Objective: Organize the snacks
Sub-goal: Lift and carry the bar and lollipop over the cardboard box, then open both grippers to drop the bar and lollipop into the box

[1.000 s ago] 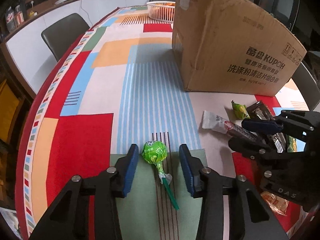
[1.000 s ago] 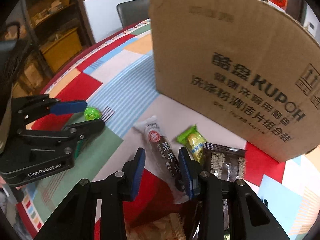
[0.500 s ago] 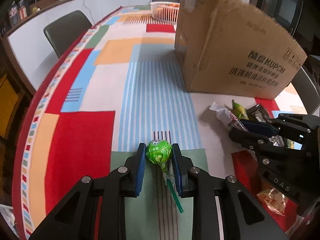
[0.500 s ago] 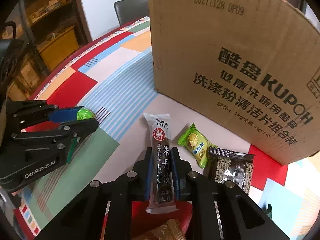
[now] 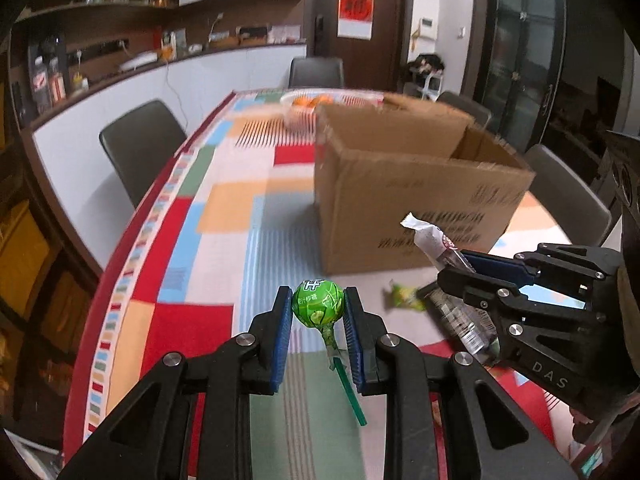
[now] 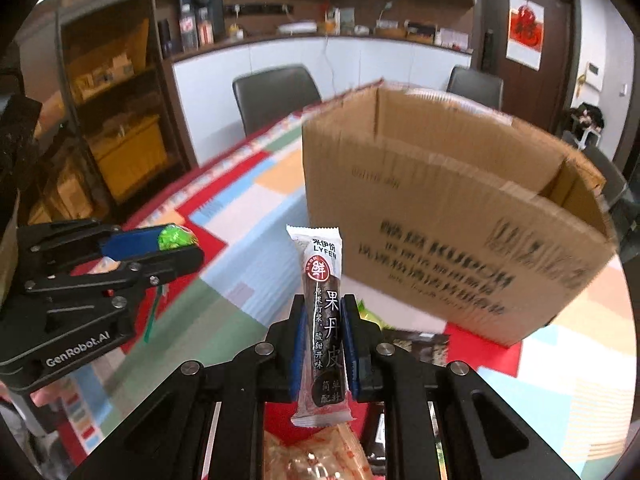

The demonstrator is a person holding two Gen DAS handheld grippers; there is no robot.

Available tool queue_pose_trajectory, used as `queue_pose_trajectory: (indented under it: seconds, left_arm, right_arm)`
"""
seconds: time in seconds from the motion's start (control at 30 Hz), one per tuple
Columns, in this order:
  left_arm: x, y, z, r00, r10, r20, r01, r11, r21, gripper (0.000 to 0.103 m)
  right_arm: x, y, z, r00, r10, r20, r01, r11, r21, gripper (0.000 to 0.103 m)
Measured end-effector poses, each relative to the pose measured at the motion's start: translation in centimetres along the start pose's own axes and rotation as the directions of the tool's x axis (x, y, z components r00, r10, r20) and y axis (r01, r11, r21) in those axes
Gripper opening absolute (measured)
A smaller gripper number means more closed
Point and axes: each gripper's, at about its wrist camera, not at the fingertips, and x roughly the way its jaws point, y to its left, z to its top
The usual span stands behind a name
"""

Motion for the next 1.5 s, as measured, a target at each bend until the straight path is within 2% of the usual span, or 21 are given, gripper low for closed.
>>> queue_pose_trajectory:
  seconds: [0.33,0.6,0.77,1.23,1.5]
  left_arm:
    - [-3.9,-2.8,4.1,0.988,-0.053,0.145,0.047,0.998,0.040,0.026]
    - [-4.0,-4.5,7.9,0.977,-0.074,0.199,0.058,0.995,0.082,0.026]
    - [-2.3,-4.9,10.0,0.976,-0.102,0.192,0.089,0.993,0.076,0.026]
    - [3.5,-5.0,14.6,0.989,-0.087,0.118,0.081,0.995,0.061,0.026]
    - [6.0,-4.5,16.4,0.995,-0.067,0.076,0.067,0.998,0.002,0.027]
  right_arm:
    - [-6.6,-1.0,2.5,0.984,-0.041,0.175,0.039,0.999,0.018,0.018]
    - [-9.0,-3.7,4.7,0.968,-0.088,0.234,0.075,0.995,0.062,0.018]
    - [-8.7,-6.0,6.0,0.967,-0.117,0.227,0.095,0.990,0.106,0.018]
    - [-5.7,-10.9,9.2,0.973,-0.170,0.157,0.140,0.973,0.186,0.018]
    - [-3.9,-12.0,10.4,0.973,-0.194,0.127,0.164,0.963,0.213,0.018]
